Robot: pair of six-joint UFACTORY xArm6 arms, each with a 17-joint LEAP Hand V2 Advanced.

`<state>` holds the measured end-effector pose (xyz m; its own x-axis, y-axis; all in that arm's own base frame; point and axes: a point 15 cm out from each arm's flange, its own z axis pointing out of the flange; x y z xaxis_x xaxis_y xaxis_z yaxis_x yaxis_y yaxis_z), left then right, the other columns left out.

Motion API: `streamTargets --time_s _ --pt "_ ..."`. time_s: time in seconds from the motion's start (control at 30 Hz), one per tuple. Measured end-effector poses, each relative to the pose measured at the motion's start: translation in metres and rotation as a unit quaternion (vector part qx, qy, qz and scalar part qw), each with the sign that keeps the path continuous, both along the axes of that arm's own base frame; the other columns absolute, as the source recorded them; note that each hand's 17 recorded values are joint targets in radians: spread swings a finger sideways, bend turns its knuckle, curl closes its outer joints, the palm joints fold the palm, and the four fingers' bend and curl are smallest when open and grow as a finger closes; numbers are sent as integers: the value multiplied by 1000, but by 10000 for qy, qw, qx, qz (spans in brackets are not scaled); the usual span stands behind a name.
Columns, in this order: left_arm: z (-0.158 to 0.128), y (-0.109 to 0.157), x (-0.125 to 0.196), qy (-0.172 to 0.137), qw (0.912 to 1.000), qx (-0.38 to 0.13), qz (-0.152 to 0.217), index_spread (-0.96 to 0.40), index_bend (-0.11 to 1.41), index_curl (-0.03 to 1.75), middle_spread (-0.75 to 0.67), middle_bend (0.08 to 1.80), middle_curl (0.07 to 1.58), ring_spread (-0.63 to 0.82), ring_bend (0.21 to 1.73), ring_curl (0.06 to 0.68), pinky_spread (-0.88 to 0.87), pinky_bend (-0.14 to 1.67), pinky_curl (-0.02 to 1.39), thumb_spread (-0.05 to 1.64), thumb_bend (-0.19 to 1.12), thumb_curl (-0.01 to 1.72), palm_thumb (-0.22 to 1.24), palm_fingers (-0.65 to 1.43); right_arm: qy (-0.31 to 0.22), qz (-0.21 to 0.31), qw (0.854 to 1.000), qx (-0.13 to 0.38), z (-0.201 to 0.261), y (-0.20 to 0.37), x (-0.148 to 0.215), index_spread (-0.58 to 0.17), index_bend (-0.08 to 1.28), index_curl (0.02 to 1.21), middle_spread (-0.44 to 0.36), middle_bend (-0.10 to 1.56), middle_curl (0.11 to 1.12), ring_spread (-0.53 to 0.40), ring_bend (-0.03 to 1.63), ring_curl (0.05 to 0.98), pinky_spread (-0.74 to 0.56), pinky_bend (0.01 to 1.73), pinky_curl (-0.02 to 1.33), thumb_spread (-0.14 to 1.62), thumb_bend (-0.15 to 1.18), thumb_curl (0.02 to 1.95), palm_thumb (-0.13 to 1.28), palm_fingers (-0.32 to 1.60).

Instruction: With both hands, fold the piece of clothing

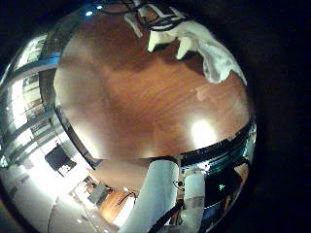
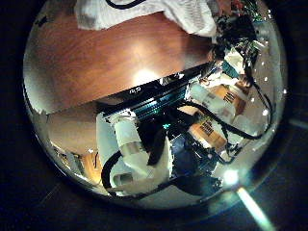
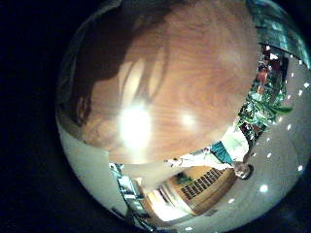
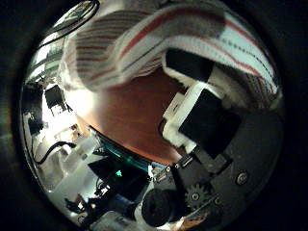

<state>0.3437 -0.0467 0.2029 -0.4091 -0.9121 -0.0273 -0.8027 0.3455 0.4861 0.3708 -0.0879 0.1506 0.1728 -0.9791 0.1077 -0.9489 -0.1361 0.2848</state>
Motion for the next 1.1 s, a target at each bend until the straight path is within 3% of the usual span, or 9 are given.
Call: streamTargets --time_s 0.5,0.83,1.1 --pt "-61 -35 7 -101 9991 -393 128 82 138 219 497 179 234 541 601 213 531 444 310 1112 -19 283 194 -56 -223 -134 9996 -84 53 -20 -13 -407 866 1016 -221 1148 908 -253 1336 719 -254 1332 719 1250 -11 470 948 1004" --pt "-67 -57 17 -180 9983 -532 150 86 138 219 490 182 245 535 607 216 527 446 312 1132 -19 283 215 -52 -548 53 9984 -133 78 -5 8 -406 849 1066 -217 1143 927 -252 1337 739 -257 1329 736 1262 -11 475 934 998" --pt "-49 -48 16 -267 9983 -491 150 89 138 219 485 183 252 536 612 217 526 445 312 1135 -19 283 223 -48 -1016 162 9945 -173 115 4 32 -408 828 1092 -219 1138 936 -251 1328 748 -261 1319 744 1263 -10 481 932 1004"
